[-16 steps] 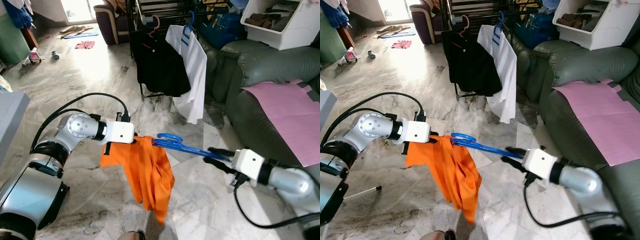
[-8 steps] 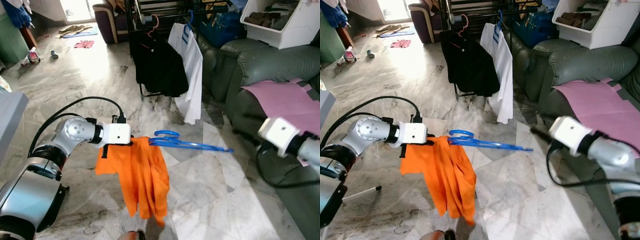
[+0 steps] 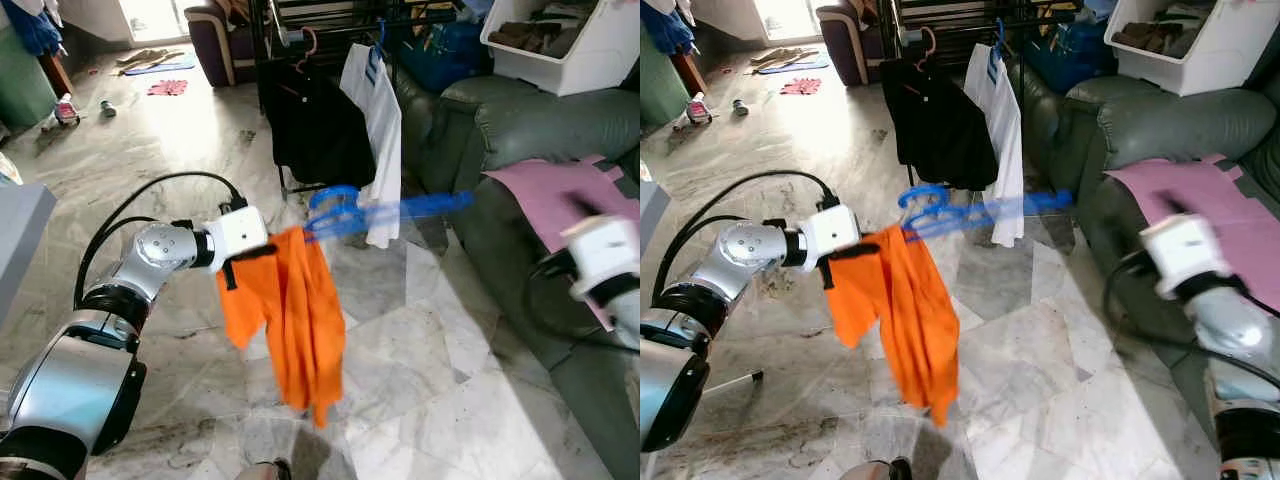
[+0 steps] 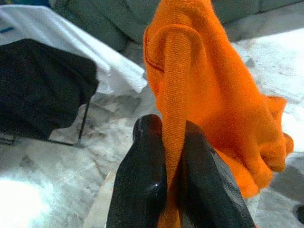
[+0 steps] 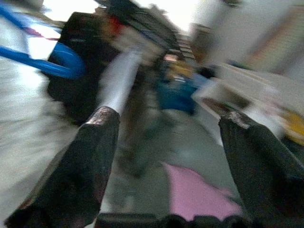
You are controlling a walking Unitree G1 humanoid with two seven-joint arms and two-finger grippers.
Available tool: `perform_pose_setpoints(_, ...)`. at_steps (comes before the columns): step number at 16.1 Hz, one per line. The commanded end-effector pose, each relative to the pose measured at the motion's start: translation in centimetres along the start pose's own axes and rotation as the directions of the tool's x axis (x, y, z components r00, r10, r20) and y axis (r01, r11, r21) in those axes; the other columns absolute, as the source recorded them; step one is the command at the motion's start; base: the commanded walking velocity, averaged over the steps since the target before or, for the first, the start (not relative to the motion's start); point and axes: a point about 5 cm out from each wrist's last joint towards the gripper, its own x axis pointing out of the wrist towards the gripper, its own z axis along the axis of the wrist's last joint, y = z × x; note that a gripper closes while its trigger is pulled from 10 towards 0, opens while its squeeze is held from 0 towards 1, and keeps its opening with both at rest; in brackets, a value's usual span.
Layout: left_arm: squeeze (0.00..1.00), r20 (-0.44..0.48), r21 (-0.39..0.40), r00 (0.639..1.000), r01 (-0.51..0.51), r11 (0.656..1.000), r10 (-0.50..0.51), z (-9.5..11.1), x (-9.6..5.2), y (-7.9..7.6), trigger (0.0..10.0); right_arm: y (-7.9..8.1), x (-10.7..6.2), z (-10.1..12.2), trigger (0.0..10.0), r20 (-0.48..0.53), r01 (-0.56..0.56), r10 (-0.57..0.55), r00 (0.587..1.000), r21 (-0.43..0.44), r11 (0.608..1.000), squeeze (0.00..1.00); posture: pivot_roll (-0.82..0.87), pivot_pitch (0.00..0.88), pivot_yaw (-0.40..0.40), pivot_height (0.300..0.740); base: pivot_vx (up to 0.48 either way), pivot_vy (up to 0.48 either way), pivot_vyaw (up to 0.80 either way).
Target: Hang hanger
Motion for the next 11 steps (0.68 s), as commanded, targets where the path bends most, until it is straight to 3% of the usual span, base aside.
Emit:
perform_pose_setpoints(1,0.00,0.023,-0.035,0.997,-0.070,0.997,0.071,0.5,-0.3,1.1,0.0,-0.8,-0.2,-0.5,10.0,-0.033,0.109,-0.108,0.994,0.034,0.993,1.00,-0.08,0.066,0.063,0.740,0.000,0.000,0.00)
perform_pose_setpoints(2,0.00,0.046,-0.081,0.993,-0.104,0.991,0.108,0.9,-0.2,1.5,0.0,-0.8,-0.4,-0.8,10.0,-0.055,0.163,-0.159,0.986,0.071,0.984,1.00,-0.08,0.065,0.062,0.740,0.000,0.000,0.00)
perform_pose_setpoints(3,0.00,0.100,-0.146,0.982,-0.146,0.978,0.162,1.9,0.1,2.3,0.0,0.6,-0.7,-1.0,10.0,-0.075,0.182,-0.174,0.982,0.125,0.975,1.00,-0.08,0.065,0.062,0.740,0.000,0.000,0.00)
perform_pose_setpoints(4,0.00,0.177,-0.198,0.965,-0.158,0.967,0.194,3.1,0.3,2.8,0.0,3.1,-1.0,-0.7,10.0,-0.069,0.115,-0.104,0.992,0.182,0.977,1.00,-0.07,0.064,0.066,0.740,0.000,0.000,0.00)
perform_pose_setpoints(6,0.00,0.261,-0.247,0.942,-0.144,0.958,0.209,4.2,0.9,2.4,0.0,6.6,-1.6,-1.2,10.0,-0.106,0.025,0.005,0.994,0.272,0.962,1.00,-0.07,0.067,0.066,0.740,0.000,0.000,0.00)
perform_pose_setpoints(7,0.00,0.323,-0.227,0.932,-0.095,0.969,0.167,4.9,1.6,1.3,0.0,8.9,-2.0,-1.8,10.0,-0.159,-0.042,0.099,0.982,0.328,0.944,0.91,-0.07,0.068,0.064,0.740,0.000,0.000,0.00)
perform_pose_setpoints(8,0.00,0.365,-0.193,0.922,-0.063,0.979,0.131,5.5,1.9,0.6,0.0,10.0,-2.0,-1.9,10.0,-0.165,-0.083,0.152,0.974,0.365,0.927,0.80,-0.07,0.068,0.064,0.740,0.000,0.000,0.00)
perform_pose_setpoints(9,0.00,0.430,-0.136,0.901,0.005,0.991,0.055,6.5,2.2,-0.6,0.0,11.0,-1.8,-1.8,10.0,-0.173,-0.107,0.190,0.967,0.399,0.911,0.45,-0.06,0.068,0.063,0.740,0.000,0.000,0.00)
perform_pose_setpoints(11,0.00,0.471,-0.071,0.882,0.071,0.995,-0.030,7.3,2.3,-1.7,0.0,11.3,-0.8,-1.4,10.0,-0.164,-0.109,0.198,0.966,0.436,0.893,0.33,-0.05,0.065,0.062,0.740,0.000,0.000,0.00)
